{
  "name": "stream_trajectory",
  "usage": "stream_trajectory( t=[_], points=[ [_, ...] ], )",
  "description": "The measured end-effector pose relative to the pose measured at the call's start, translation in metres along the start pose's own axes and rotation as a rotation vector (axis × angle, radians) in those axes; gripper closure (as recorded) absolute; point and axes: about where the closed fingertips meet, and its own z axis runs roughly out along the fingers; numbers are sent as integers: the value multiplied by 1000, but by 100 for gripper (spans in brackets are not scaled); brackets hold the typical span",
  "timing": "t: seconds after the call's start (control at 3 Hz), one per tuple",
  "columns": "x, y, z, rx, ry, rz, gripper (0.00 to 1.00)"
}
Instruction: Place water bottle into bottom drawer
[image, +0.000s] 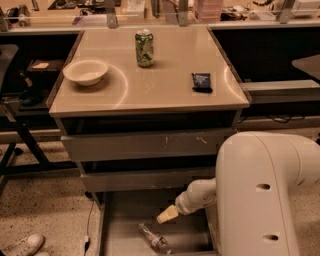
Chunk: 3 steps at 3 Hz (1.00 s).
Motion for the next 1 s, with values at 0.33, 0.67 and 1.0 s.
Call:
stream_trajectory(
  t=[0.33, 0.67, 1.0],
  points=[
    [36, -34, -29, 49, 45, 96, 0],
    [101, -80, -89, 155, 78, 276, 0],
    [171, -102, -149, 268, 110, 429, 0]
  ],
)
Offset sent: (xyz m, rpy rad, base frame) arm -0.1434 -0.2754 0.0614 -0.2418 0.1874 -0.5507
